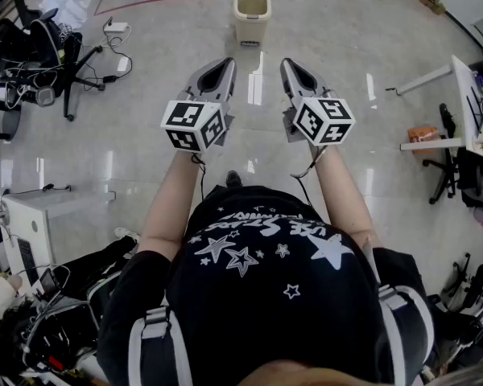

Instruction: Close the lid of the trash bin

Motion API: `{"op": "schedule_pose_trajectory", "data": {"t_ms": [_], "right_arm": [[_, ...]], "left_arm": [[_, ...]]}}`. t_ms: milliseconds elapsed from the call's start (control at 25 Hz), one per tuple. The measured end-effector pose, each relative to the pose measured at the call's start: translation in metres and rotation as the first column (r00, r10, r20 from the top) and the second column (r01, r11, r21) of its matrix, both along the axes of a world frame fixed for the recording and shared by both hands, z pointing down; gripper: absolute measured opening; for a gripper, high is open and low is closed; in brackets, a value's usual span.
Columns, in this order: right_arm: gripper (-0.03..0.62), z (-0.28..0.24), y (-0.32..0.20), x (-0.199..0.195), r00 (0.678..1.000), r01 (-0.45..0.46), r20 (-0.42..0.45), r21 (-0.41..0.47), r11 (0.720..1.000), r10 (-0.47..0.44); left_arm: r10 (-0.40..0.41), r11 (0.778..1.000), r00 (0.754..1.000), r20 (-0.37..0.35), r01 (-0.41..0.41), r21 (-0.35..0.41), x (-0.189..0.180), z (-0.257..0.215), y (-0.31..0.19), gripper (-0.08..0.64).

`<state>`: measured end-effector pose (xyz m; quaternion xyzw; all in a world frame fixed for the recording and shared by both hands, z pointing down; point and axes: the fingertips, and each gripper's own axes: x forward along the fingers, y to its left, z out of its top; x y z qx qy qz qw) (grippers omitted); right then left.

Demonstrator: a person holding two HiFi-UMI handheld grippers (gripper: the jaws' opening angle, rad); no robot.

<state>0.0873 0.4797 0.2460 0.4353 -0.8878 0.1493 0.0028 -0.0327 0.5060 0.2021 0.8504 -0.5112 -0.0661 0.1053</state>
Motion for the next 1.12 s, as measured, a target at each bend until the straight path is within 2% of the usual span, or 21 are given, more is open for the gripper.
{"op": "schedule_pose_trajectory", "data": {"t_ms": [160,280,680,840,1120], "right_arm": [[0.005,-0.002,-0.019,-0.04,1.0,0.008,-0.029,0.015,1.0,-0.008],[0.005,0.002,-0.028,-0.051,1.0,-0.01,-0.029,0.009,1.0,0.01],[0.005,0.013,-0.058,-0.041,0.999,-0.043,-0.026,-0.014,0.999,0.043],[0.005,0.022,-0.089,-0.047,1.0,-0.028,-0.011,-0.022,0.999,0.028],[0.005,0.033,-0.157,-0.063,1.0,0.028,0.012,-0.045,0.999,-0.028]], "left_arm": [[-0.008,1.0,1.0,-0.015,0.008,-0.018,-0.041,0.005,-0.023,0.011],[0.003,1.0,1.0,-0.025,-0.003,-0.022,-0.057,0.007,-0.034,0.011],[0.019,0.999,1.0,-0.024,-0.02,-0.035,-0.056,0.017,-0.061,0.011],[0.01,0.999,1.0,-0.005,-0.01,-0.037,-0.058,0.022,-0.081,0.011],[-0.052,0.996,0.999,0.004,0.052,-0.071,-0.069,0.033,-0.136,0.011]]}}
